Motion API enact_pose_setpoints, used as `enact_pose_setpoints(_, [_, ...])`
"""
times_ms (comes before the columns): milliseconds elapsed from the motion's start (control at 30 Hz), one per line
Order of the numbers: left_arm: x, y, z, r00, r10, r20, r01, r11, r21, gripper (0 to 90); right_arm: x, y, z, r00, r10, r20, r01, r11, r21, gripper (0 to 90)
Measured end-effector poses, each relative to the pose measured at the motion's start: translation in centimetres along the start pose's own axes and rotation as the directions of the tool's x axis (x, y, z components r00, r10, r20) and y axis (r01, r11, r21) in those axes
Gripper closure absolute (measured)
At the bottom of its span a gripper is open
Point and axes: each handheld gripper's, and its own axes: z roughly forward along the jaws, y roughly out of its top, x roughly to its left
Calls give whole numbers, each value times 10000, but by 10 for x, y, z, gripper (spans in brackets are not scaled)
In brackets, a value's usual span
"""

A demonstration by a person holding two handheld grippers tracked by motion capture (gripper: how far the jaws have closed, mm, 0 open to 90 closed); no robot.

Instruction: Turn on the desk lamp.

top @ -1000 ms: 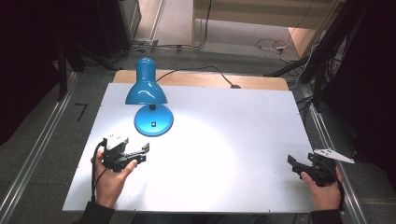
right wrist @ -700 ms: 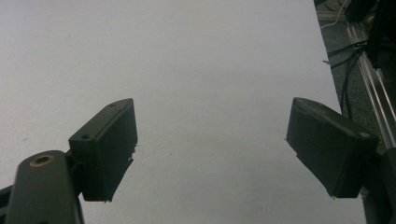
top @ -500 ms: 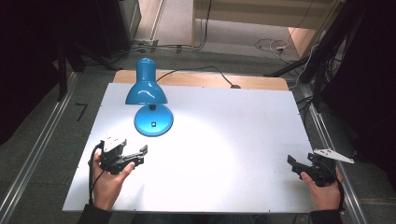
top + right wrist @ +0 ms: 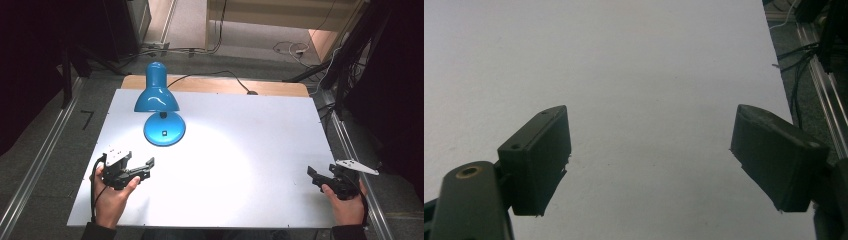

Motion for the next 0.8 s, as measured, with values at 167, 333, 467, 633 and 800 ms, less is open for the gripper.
enact_pose_setpoints(167, [3, -1, -3, 10000, -75, -21, 75, 10000, -55, 178, 0, 0, 0, 10000, -8, 7, 8, 10000, 39, 150])
enact_pose_setpoints(333, [6, -3, -6, 9999, -123, -61, 123, 9999, -53, 178, 0, 0, 0, 10000, -8, 1, 8, 10000, 36, 150])
enact_pose_setpoints(467, [9, -5, -10, 9998, -157, -121, 157, 9999, -25, 178, 0, 0, 0, 10000, -29, -12, 29, 10000, 40, 150])
enact_pose_setpoints(633, [14, -8, -15, 9995, -257, -207, 256, 9997, -47, 178, 1, 0, 0, 10000, -28, 3, 28, 10000, 24, 150])
enact_pose_setpoints(800, [22, -13, -20, 9983, -366, -451, 364, 9993, -53, 141, 0, -1, -1, 10000, 18, 25, -18, 10000, 26, 150])
